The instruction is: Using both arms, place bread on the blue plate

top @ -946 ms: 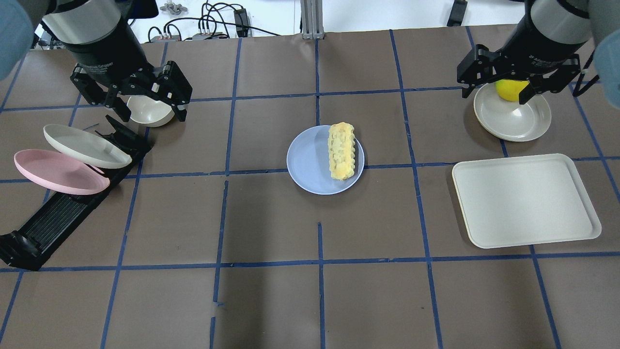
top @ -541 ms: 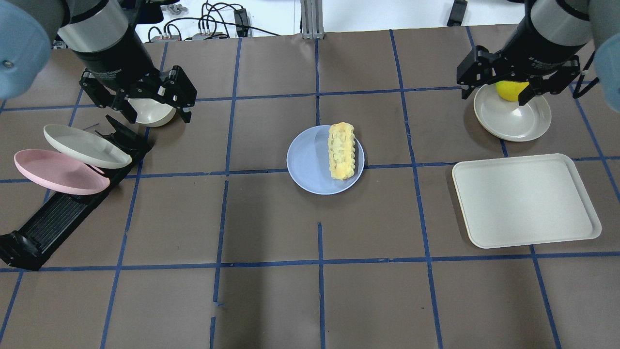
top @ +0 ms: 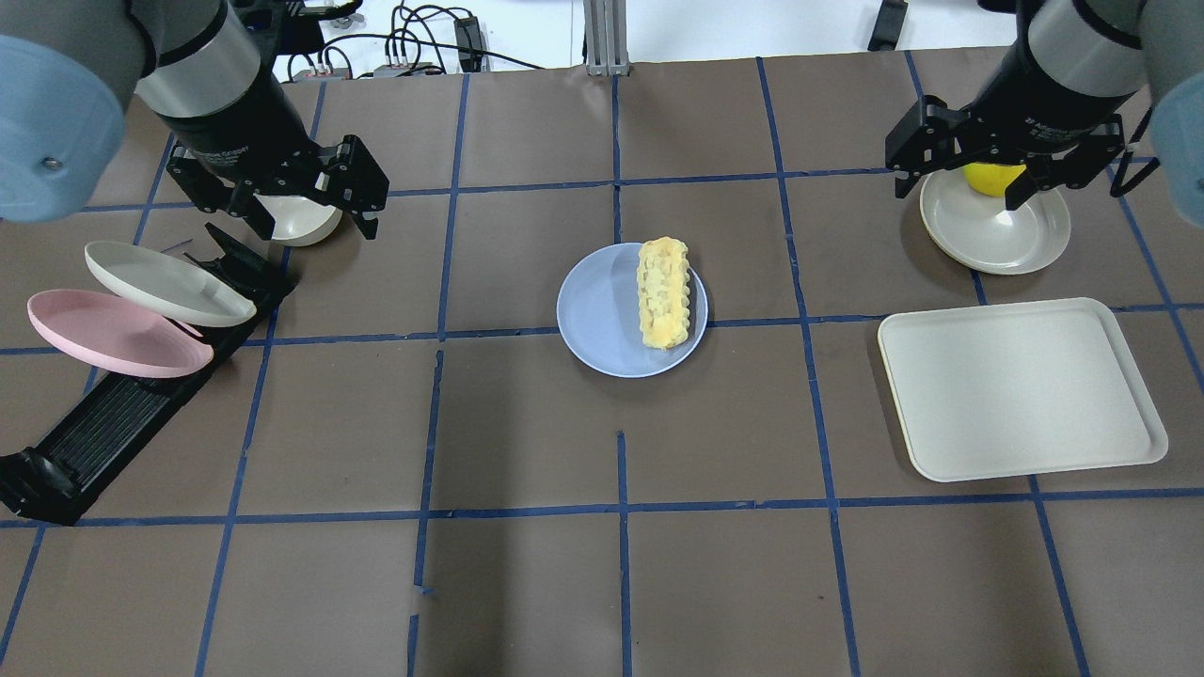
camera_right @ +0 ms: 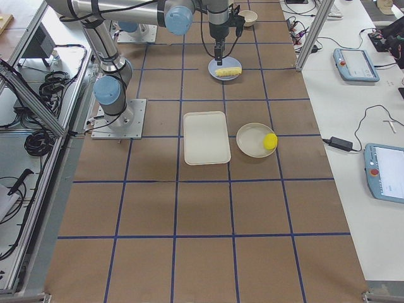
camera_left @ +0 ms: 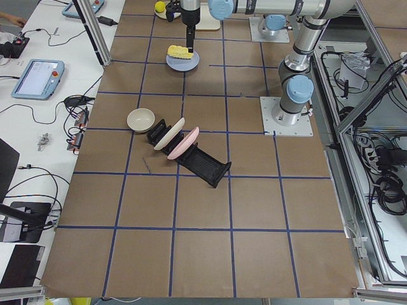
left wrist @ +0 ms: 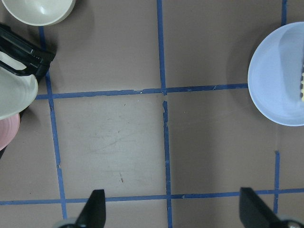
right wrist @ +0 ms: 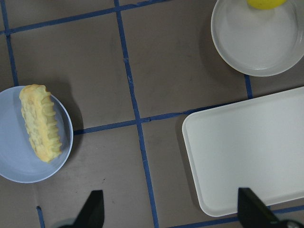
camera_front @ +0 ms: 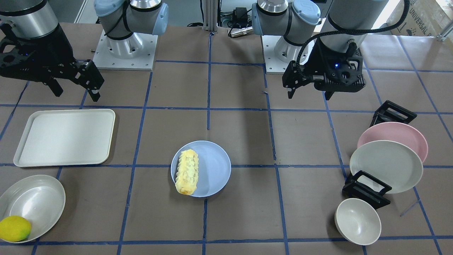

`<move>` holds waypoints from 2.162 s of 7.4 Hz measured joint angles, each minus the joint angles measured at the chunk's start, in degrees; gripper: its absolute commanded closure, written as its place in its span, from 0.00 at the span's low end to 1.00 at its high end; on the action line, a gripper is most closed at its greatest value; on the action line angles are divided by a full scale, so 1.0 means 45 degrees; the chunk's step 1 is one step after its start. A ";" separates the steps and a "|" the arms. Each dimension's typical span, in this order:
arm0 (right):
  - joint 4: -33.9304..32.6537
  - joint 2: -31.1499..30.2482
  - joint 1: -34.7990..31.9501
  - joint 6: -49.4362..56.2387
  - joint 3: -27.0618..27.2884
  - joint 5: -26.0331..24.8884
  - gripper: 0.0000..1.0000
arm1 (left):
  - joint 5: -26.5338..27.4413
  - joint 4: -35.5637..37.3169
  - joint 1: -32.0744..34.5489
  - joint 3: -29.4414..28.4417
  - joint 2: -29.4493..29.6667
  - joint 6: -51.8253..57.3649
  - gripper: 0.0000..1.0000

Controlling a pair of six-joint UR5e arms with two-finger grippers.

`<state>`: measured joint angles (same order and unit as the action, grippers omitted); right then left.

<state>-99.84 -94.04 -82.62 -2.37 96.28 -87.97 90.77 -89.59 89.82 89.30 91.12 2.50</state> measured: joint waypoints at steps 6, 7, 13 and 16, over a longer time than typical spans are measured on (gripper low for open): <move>0.0017 -0.0019 0.0000 0.0018 0.0009 -0.0001 0.00 | 0.0015 0.0142 -0.0068 -0.0021 0.0183 -0.0002 0.00; 0.0018 -0.0020 0.0000 0.0019 0.0009 -0.0001 0.00 | 0.0026 0.0014 -0.0070 0.0031 0.0192 -0.0012 0.00; -0.0086 -0.0242 0.0003 0.0000 0.0603 0.0044 0.00 | 0.0043 -0.0412 -0.0077 0.0065 0.0174 0.0009 0.00; -0.0110 -0.0254 0.0023 0.0005 0.0634 0.0033 0.00 | 0.0060 -0.0418 -0.0077 0.0064 0.0129 0.0010 0.00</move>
<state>-100.34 -95.18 -82.51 -2.35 99.14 -87.82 91.04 -91.47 89.47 89.59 91.70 2.55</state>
